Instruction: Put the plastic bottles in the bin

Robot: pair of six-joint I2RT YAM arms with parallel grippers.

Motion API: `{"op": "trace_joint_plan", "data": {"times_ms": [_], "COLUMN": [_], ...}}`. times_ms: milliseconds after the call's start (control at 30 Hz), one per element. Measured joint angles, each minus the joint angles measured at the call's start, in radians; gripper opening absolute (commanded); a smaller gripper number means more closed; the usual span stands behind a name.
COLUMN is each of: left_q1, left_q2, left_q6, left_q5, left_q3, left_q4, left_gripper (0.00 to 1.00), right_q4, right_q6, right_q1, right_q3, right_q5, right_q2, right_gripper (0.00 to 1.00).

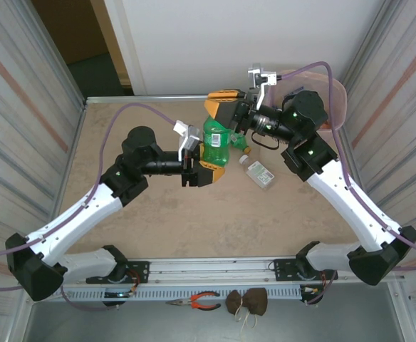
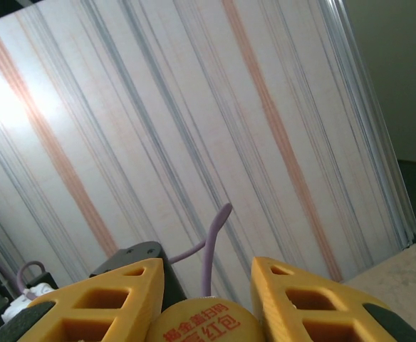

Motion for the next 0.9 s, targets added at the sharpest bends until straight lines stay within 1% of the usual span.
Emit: {"op": "trace_joint_plan", "data": {"times_ms": [33, 133, 233, 267, 367, 533, 667, 800, 900], "left_q1": [0.0, 0.0, 0.0, 0.0, -0.002, -0.005, -0.005, -0.005, -0.005], "left_q2": [0.002, 0.007, 0.011, 0.013, 0.017, 0.016, 0.016, 0.016, 0.016], "left_q6": [0.0, 0.003, 0.003, 0.004, 0.007, 0.031, 0.05, 0.065, 0.074], "left_q5": [0.004, 0.014, 0.023, 0.026, 0.04, 0.043, 0.04, 0.038, 0.035], "left_q3": [0.0, 0.0, 0.002, 0.003, 0.007, 0.019, 0.023, 0.024, 0.028], "left_q4": [0.0, 0.0, 0.005, 0.006, 0.016, 0.019, 0.01, -0.007, -0.015], "left_gripper": [0.52, 0.51, 0.49, 0.48, 0.49, 0.49, 0.49, 0.49, 0.49], "right_q4": [0.0, 0.0, -0.002, -0.003, -0.011, -0.063, -0.173, -0.307, -0.363], "right_q6": [0.0, 0.0, 0.0, 0.0, 0.003, -0.005, -0.042, -0.098, -0.127], "right_q1": [0.0, 0.0, -0.001, -0.001, 0.001, 0.002, 0.002, 0.002, 0.002], "right_q3": [-0.004, -0.016, -0.017, -0.017, -0.018, -0.019, -0.019, -0.019, -0.024], "right_q5": [0.002, 0.007, 0.008, 0.008, 0.001, 0.0, -0.002, -0.014, -0.037], "right_q2": [-0.003, -0.012, -0.016, -0.017, -0.024, -0.042, -0.068, -0.101, -0.129], "right_gripper": [0.32, 0.33, 0.37, 0.41, 0.58, 0.72, 0.76, 0.76, 0.74]}}
